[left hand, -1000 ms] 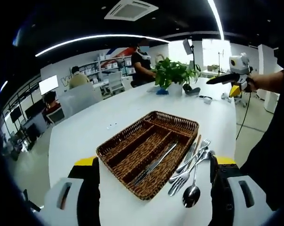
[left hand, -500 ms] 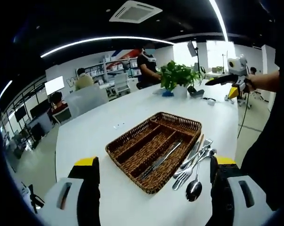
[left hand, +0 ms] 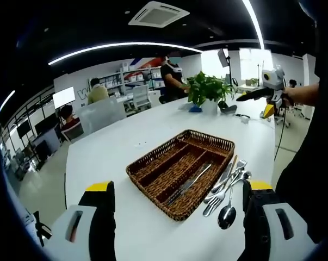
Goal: Arrange the knives, forks, and spoons in their matching storage slots by inserting each utensil handle-first until every utensil is classified and aligned in the correct compartment
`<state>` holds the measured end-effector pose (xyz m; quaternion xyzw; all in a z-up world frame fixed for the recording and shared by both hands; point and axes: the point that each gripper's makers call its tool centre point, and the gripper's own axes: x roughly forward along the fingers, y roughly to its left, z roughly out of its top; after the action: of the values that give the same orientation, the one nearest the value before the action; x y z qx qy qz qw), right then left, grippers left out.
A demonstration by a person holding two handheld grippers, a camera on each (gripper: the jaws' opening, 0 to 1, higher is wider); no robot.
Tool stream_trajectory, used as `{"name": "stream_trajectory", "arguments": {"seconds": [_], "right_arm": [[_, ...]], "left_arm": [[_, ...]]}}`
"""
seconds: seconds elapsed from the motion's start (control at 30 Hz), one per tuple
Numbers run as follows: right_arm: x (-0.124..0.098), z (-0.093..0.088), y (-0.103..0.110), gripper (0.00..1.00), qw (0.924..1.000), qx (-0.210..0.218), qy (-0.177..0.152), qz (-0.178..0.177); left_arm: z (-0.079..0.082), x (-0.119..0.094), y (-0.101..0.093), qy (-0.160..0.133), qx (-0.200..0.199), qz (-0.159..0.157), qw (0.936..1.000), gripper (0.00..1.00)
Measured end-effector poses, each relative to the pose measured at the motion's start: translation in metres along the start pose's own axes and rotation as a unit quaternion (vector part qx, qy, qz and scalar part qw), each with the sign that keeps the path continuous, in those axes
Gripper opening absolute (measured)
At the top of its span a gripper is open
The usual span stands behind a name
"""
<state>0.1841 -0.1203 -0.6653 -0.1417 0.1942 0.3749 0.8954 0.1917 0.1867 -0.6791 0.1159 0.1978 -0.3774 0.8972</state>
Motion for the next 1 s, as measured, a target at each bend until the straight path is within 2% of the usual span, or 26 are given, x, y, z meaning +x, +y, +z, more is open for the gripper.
{"name": "stream_trajectory", "arguments": {"seconds": [0.1, 0.37, 0.47, 0.53, 0.67, 0.77, 0.87, 0.93, 1.0], "right_arm": [[0.001, 0.009, -0.001, 1.00, 0.9997, 0.013, -0.021, -0.006], [0.004, 0.005, -0.003, 0.99, 1.0000, -0.002, 0.001, -0.007], [0.007, 0.003, -0.001, 0.94, 0.9997, -0.023, 0.008, -0.001], [0.009, -0.002, -0.004, 0.92, 0.9990, -0.036, 0.024, -0.011], [0.011, 0.003, -0.001, 0.90, 0.9996, -0.019, 0.022, -0.003], [0.015, 0.001, 0.000, 0.86, 0.9993, -0.026, 0.025, 0.001], [0.018, -0.003, 0.004, 0.72, 0.9990, -0.036, 0.026, 0.013], [0.020, 0.003, 0.014, 0.68, 0.9988, -0.036, 0.013, 0.032], [0.023, -0.002, 0.019, 0.66, 0.9968, -0.063, 0.028, 0.041]], "left_arm": [[-0.001, 0.000, 0.004, -0.002, 0.005, 0.007, 1.0000, 0.99], [0.008, -0.002, 0.007, -0.007, 0.015, 0.012, 0.9998, 0.99], [0.009, -0.002, 0.008, -0.008, 0.019, 0.012, 0.9997, 0.99], [0.009, -0.002, 0.010, -0.008, 0.021, 0.014, 0.9996, 0.99], [0.005, -0.003, 0.009, -0.002, 0.010, 0.011, 0.9999, 0.99], [0.002, -0.004, 0.005, -0.001, 0.021, 0.004, 0.9998, 0.99], [-0.004, -0.003, 0.013, 0.001, 0.006, 0.012, 0.9999, 0.99], [-0.005, -0.004, 0.018, 0.002, 0.001, 0.025, 0.9997, 0.99], [-0.001, -0.006, 0.017, -0.005, 0.003, 0.025, 0.9997, 0.99]]}}
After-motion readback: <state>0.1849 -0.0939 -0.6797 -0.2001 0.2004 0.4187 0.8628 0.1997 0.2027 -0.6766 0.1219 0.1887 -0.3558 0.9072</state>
